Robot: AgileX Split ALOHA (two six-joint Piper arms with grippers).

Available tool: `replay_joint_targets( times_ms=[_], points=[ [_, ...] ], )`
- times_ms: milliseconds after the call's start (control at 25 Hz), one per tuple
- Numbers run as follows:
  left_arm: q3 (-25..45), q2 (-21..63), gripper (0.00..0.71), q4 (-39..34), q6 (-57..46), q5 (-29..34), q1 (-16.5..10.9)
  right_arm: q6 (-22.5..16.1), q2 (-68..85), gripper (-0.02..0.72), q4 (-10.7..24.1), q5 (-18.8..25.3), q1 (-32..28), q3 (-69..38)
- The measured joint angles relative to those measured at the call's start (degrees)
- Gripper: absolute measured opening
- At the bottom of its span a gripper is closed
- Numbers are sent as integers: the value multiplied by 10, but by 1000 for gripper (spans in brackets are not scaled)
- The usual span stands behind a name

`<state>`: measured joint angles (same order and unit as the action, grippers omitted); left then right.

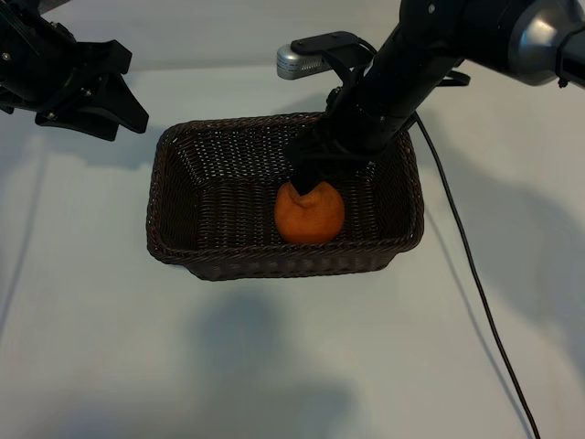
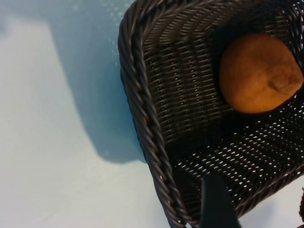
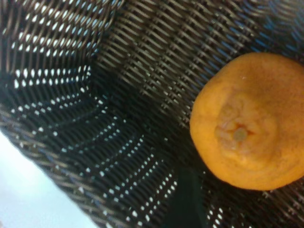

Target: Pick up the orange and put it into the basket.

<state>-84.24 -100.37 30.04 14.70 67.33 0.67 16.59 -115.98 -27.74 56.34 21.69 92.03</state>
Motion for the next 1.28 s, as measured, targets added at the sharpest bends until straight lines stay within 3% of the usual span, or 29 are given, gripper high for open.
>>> replay_joint_targets(
  times_ms=[360,480,640,920,1280],
  points=[
    [0,0,458,0,0,0,0,2,3,535,0,124,0,106],
    [0,0,458,0,-1,0,0,2,13,533,3,131,-2,120],
    [0,0,458,0,-1,0,0,4,43,533,32,136,-24,121],
    [0,0,458,0,-1,0,0,4,111,533,38,136,-80,118],
    [0,0,458,0,-1,0,0,43,173,531,42,136,-156,-15]
  ],
)
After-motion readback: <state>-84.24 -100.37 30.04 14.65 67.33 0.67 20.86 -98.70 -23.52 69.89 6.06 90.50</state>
